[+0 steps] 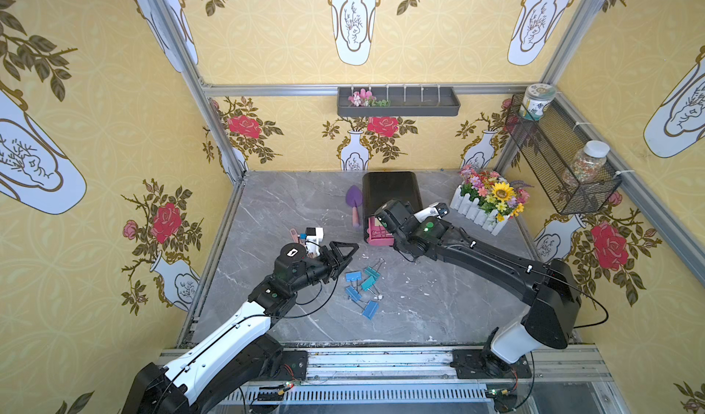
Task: Put the binder clips in the drawer according to color
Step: Place the binder clip in the drawer, then close the drawer in the storage box.
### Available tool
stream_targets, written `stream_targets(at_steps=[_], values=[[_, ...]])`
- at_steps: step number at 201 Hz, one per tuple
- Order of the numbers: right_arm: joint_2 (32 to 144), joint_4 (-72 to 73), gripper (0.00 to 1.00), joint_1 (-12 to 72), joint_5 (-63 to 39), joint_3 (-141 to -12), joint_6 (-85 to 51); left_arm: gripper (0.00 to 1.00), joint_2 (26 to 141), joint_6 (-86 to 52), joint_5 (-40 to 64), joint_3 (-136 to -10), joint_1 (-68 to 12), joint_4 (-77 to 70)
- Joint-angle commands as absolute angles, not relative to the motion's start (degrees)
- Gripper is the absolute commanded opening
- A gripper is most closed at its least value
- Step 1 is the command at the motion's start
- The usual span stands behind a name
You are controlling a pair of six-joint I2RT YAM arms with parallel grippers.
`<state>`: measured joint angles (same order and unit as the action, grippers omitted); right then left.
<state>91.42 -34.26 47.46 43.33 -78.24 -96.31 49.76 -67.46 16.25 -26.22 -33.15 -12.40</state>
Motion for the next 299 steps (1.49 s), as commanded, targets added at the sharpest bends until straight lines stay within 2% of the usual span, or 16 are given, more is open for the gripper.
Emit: stream_targets(at_steps=[1, 48, 81, 111, 128, 145, 184, 237, 299], values=[[90.4, -32.2, 0.77, 47.5, 43.9, -79.7, -90.6, 0.70, 50.1, -67.2, 16.4, -25.9, -33.1, -14.4], [81.6, -29.2, 0.73, 47.8, 41.1, -76.0, -75.0, 0.69, 50.8, -66.1, 16.5, -27.7, -33.0, -13.0], [71.4, -29.3, 0.63, 47.1, 34.8, -68.8, -62.1, 0.69, 51.7, -64.7, 16.7, -29.9, -33.0, -10.7], [64.8, -34.3, 0.47, 46.5, 26.5, -63.2, -56.0, 0.69, 52.0, -63.4, 16.3, -31.4, -32.9, -8.3], [62.9, -36.7, 0.33, 45.8, 22.6, -59.5, -55.9, 0.69, 51.9, -63.0, 15.7, -32.1, -32.9, -7.1], [62.1, -36.4, 0.22, 44.4, 19.4, -55.1, -56.8, 0.69, 51.6, -62.6, 14.9, -32.7, -32.9, -5.6], [65.3, -27.2, 0.11, 40.5, 10.8, -46.4, -57.3, 0.69, 49.9, -62.2, 13.1, -33.6, -32.9, -1.5], [73.6, -16.8, 0.09, 36.6, 4.4, -45.8, -55.5, 0.69, 46.9, -62.3, 10.4, -33.1, -32.9, 2.1], [80.7, -12.1, 0.08, 32.4, 0.4, -50.6, -53.1, 0.69, 48.8, -62.4, 10.5, -33.4, -32.9, 1.6]])
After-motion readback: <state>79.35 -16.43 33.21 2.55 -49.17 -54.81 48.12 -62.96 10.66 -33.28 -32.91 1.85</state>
